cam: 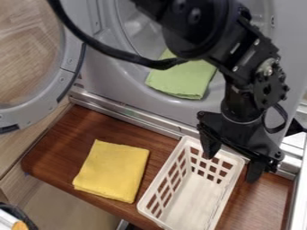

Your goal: Put the basket on top of the yellow cloth

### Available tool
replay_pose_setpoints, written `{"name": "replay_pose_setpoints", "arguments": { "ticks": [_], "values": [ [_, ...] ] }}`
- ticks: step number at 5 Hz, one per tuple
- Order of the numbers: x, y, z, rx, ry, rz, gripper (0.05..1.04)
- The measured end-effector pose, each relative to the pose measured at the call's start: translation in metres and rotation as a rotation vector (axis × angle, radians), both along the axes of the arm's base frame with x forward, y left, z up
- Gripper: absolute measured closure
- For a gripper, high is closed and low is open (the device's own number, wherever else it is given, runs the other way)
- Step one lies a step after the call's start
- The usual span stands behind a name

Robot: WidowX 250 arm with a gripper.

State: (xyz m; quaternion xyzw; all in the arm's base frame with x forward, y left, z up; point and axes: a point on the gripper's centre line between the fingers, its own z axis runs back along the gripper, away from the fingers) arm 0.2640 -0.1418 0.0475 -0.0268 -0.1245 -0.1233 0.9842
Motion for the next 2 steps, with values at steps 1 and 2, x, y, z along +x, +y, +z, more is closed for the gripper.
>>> {"name": "replay_pose_setpoints", "arguments": {
  "ticks": [1, 2],
  "values": [
    [-0.002, 0.001, -0.009, 0.015, 0.026, 0.013, 0.085],
    [-0.009, -0.003, -0.03, 0.072, 0.079, 0.079, 0.085]
  ]
}}
